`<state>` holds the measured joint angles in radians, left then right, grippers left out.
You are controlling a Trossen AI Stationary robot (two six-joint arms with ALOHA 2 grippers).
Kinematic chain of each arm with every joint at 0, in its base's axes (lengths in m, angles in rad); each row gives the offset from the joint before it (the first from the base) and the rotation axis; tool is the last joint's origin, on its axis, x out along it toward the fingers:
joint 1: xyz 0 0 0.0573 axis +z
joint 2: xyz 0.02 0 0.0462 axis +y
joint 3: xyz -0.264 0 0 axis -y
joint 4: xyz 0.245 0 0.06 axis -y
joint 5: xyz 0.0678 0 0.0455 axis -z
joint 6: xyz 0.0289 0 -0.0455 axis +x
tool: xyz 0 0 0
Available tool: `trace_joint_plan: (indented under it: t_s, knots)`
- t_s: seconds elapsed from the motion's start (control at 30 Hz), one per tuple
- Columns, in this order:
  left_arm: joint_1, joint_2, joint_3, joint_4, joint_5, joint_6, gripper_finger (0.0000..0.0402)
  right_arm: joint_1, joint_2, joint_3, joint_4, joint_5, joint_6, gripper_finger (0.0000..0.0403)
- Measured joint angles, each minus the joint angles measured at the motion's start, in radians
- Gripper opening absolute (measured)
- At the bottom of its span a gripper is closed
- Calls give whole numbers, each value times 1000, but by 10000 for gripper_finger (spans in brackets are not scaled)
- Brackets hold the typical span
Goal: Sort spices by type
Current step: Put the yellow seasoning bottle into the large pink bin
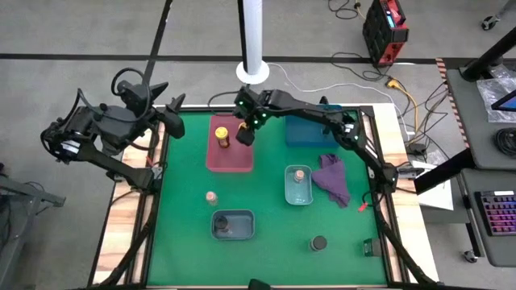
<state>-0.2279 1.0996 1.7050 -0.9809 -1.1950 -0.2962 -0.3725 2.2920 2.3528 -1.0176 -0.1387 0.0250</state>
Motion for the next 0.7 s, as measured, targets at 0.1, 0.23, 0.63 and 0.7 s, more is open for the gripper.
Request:
trace_joint_plan:
  t_s: [0.1,0.23,0.63,0.7]
  knots:
    - [0,0,0,-10,0,0,252,6,21,0,1,0,-12,218]
    - [0,0,0,-16,1,0,252,13,45,0,-6,0,-26,218]
    - [0,-1,0,-32,2,0,252,15,50,0,-4,35,-71,218]
    - [0,-1,0,-32,2,0,252,15,50,-3,-2,37,-72,218]
